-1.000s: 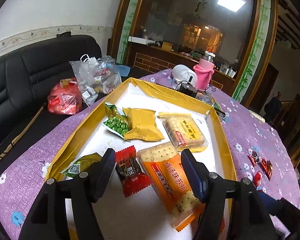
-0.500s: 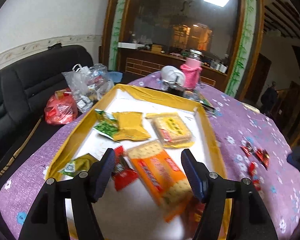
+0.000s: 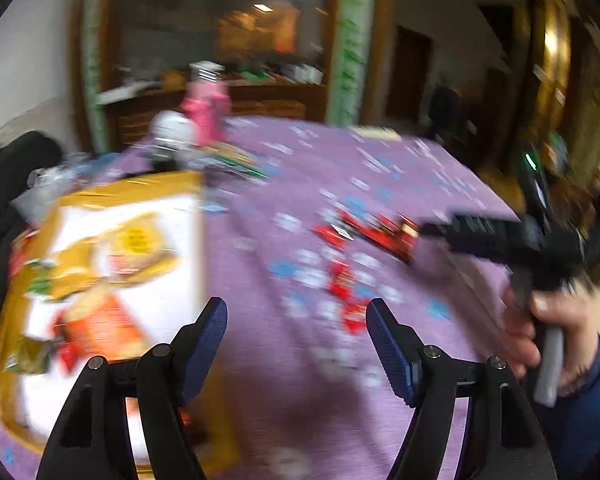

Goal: Organize snacks
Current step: 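Move both grippers back over the red candies on the tablecloth, then grasp a red gold-print candy with the left gripper while the right grasps a red chocolate bar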

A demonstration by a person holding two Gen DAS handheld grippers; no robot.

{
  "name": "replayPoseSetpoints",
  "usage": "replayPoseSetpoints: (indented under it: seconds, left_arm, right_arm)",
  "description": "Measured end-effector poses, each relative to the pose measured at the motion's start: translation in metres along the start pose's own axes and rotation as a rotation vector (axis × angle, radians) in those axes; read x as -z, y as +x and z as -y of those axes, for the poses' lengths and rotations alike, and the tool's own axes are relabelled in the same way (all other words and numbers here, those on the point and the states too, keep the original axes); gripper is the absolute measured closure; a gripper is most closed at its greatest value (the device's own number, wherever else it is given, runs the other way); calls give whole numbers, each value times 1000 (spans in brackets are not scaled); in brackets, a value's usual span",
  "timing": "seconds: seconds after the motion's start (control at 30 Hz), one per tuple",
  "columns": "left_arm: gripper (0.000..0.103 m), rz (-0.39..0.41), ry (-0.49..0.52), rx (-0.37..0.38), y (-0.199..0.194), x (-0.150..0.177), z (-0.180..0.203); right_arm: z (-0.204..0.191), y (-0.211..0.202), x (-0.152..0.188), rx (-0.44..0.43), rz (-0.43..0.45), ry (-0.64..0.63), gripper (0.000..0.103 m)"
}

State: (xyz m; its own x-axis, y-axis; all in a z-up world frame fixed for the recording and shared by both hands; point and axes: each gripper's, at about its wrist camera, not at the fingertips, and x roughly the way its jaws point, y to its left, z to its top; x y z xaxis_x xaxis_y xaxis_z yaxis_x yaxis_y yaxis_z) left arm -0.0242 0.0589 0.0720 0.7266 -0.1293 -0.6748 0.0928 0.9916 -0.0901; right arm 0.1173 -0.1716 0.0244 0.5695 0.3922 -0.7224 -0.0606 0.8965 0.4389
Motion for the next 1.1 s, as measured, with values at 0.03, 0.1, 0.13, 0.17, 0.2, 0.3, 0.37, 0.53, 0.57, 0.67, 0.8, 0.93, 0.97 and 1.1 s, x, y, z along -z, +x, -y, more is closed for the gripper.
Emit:
replayPoseSetpoints:
  seconds: [0.03, 0.1, 0.13, 0.17, 0.2, 0.3, 0.37, 0.53, 0.57, 0.67, 0.8, 0.93, 0.97, 1.1]
  left_arm:
    - [28, -24, 17, 21, 7, -1, 9]
    - [27, -84, 66, 54, 25, -2, 31]
    - [26, -108, 87, 53, 33, -2, 39]
    - [25, -136, 114, 34, 42, -2, 48]
    - [24, -154, 135, 11, 49, -1, 53]
    - [21, -233, 190, -53, 77, 0, 64]
    - [19, -278, 202, -76, 90, 1, 67]
    - [24, -234, 211, -141, 101, -9, 73]
    - [35, -220, 198, -128, 102, -10, 72]
    - [61, -193, 132, -58, 106, -12, 65]
    - [90, -170, 142, -41, 108, -14, 59]
    - [97, -196, 54, 30, 111, -19, 42]
    - [97, -199, 42, 38, 110, -19, 40]
    - [97, -192, 25, 52, 106, -21, 36]
  right_arm:
    - [8, -3, -3, -4, 7, 29, 37]
    - [16, -10, -7, 1, 31, 63, 37]
    - [18, -12, -8, 1, 40, 72, 37]
    - [21, -15, -8, 1, 44, 82, 37]
    - [22, -16, -9, -2, 45, 89, 37]
    - [22, -16, -8, -10, 38, 101, 37]
    - [20, -14, -7, -16, 32, 98, 37]
    - [20, -16, -8, -16, 45, 103, 37]
    - [21, -16, -8, -20, 41, 108, 37]
    - [22, -15, -8, -26, 38, 111, 37]
    - [19, -8, -7, -33, 22, 94, 37]
    - [14, 0, -6, -35, 8, 68, 40]
    - [11, 2, -5, -29, 12, 53, 41]
    - [-9, 13, -2, -8, 16, -44, 44]
